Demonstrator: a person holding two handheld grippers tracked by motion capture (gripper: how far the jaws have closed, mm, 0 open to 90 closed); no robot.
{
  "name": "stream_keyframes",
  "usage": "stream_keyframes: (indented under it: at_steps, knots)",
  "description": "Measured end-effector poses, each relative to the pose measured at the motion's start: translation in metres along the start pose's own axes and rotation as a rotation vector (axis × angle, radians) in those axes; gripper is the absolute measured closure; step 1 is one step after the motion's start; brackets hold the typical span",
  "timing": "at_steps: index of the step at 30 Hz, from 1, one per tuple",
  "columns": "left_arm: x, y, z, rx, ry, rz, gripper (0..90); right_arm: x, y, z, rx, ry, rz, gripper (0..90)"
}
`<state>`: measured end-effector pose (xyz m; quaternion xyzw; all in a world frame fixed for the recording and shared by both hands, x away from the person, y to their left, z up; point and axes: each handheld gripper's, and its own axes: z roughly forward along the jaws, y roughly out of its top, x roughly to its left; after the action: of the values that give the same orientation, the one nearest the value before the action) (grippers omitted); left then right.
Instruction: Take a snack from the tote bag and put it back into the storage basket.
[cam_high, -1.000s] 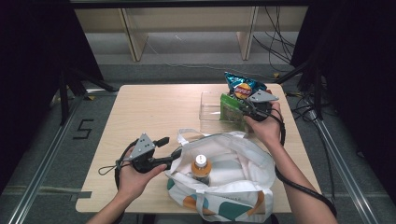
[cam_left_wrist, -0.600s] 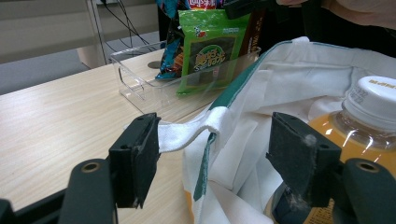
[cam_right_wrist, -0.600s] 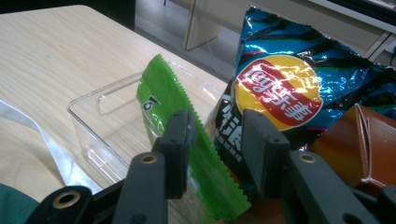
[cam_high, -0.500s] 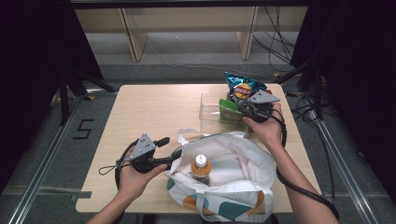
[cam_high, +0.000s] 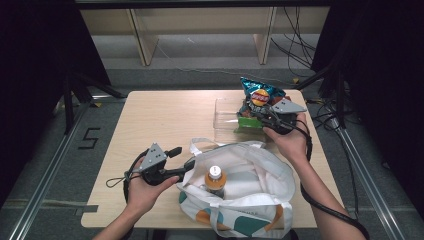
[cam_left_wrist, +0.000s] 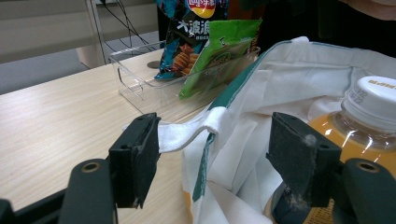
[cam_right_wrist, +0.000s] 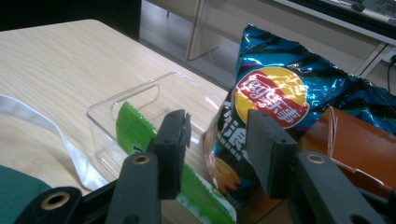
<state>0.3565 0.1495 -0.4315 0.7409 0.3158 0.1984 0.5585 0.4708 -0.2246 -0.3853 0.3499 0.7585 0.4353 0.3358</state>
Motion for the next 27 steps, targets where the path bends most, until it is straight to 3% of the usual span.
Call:
stream_keyframes:
  at_steps: [13,15,18,27]
  knots:
    - [0.001,0.001,-0.001,-0.018,-0.003,-0.004,33.1,0.001,-0.001,-0.026,-0.022,0.020,0.006,57.9]
    - [0.001,0.001,-0.001,-0.019,-0.005,-0.004,33.1,0.003,-0.002,-0.031,-0.024,0.028,0.035,57.4]
    - [0.000,0.002,-0.002,-0.014,0.000,-0.003,33.1,0.003,-0.004,-0.038,-0.027,0.035,0.029,56.5]
    - [0.000,0.002,-0.003,-0.029,-0.009,-0.009,33.2,0.004,-0.014,-0.064,-0.029,0.055,0.082,52.6]
